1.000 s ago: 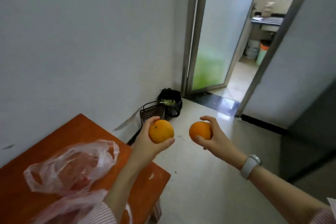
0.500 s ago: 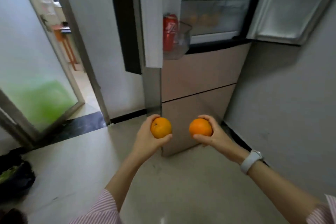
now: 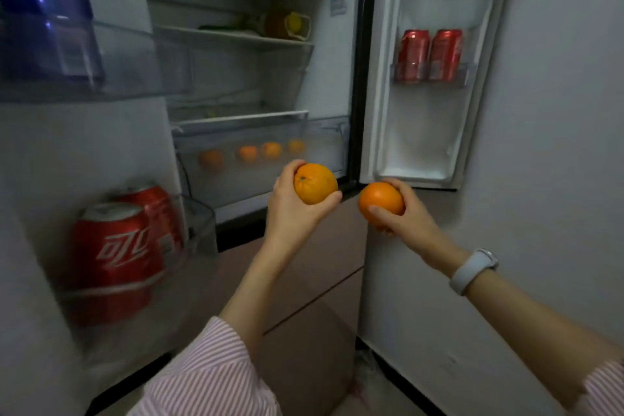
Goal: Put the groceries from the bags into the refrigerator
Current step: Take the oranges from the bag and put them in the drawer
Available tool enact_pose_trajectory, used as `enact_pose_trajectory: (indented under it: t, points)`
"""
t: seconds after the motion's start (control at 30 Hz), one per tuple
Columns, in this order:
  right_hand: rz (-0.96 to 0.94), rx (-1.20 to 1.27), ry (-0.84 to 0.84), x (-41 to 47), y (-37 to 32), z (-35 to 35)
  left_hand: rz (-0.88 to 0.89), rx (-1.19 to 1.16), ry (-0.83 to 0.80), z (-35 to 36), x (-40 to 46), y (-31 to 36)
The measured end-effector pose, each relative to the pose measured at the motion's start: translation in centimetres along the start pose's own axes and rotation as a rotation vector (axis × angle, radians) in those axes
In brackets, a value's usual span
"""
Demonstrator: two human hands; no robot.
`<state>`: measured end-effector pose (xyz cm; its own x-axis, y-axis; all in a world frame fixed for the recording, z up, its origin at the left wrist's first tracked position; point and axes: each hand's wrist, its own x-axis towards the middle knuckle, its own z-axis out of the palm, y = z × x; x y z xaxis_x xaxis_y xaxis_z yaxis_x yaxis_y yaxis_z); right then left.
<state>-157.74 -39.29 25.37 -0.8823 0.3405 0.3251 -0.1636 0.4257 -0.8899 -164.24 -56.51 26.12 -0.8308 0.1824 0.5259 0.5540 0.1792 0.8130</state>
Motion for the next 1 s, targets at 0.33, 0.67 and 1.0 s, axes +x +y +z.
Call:
enact_pose_trajectory:
  t: [0.33,0.67,1.0]
  points:
    - [-0.125,0.114,0.008,21.6,-3.4,-1.5,0.149,0.151,0.221,3.5,23.5,0.8]
    - [-0.125,-0.056,-0.324,41.1,-2.9,2.4,0.062,0.710,-0.149,-0.2,36.1,-4.8]
    - [-0.467,-0.850,-0.920,48.7,-1.0,12.2,0.006,1.158,-0.659,-1.6,38.7,-13.4]
